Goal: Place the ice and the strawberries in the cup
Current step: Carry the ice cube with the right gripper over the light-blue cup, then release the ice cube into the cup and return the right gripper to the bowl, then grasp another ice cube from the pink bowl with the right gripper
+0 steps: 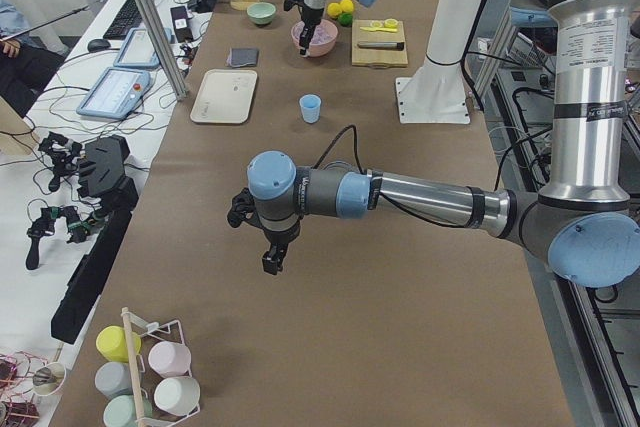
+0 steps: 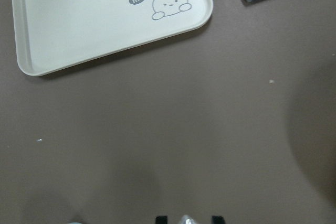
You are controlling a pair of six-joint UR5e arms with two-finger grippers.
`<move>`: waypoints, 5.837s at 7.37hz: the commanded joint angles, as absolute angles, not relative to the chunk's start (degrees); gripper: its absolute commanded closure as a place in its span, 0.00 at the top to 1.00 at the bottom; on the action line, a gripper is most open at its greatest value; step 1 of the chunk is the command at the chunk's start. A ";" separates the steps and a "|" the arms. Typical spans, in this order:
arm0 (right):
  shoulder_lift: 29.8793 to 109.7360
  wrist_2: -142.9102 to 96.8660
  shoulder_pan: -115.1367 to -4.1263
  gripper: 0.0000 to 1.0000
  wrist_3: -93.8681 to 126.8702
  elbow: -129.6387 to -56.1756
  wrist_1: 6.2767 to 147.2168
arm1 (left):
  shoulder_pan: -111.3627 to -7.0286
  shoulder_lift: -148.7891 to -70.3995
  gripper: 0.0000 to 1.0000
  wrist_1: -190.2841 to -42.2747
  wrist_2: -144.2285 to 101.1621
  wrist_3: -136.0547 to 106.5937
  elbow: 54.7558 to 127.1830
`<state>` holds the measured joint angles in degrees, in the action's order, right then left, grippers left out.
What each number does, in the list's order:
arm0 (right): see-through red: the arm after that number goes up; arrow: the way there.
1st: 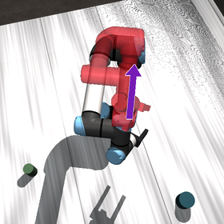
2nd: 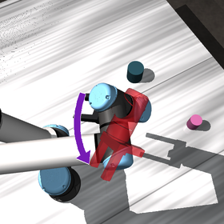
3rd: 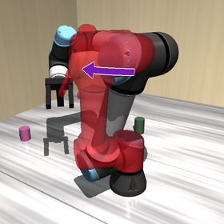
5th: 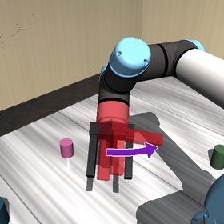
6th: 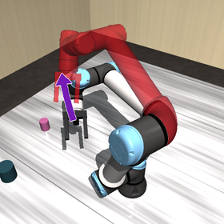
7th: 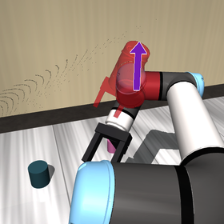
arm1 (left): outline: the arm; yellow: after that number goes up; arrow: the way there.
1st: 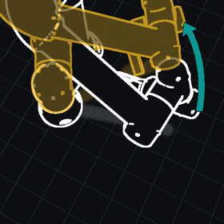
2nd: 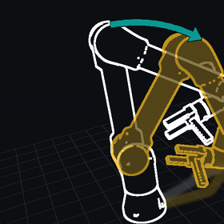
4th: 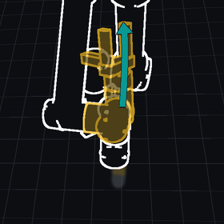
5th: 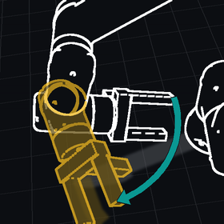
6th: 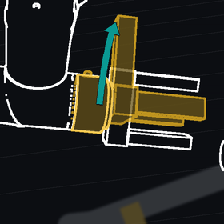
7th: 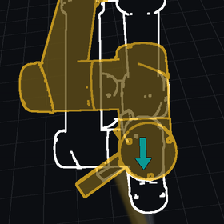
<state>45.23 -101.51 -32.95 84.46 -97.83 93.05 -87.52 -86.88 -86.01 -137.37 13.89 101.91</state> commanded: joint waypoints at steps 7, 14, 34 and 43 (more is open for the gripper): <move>27.95 -90.62 -22.50 0.98 94.49 -77.78 95.45 | -86.57 -86.49 0.98 -86.04 -137.46 14.06 101.78; 51.82 -99.49 -34.61 0.98 74.03 -102.71 95.19 | -86.48 -86.40 0.98 -86.13 -137.46 14.33 101.86; 72.25 -106.79 -41.22 0.39 56.51 -104.94 82.62 | -85.52 -86.22 0.98 -87.45 -137.37 14.15 101.34; 65.60 -107.14 -41.33 0.00 72.33 -107.05 83.41 | -85.43 -86.22 0.98 -87.36 -137.37 14.06 101.25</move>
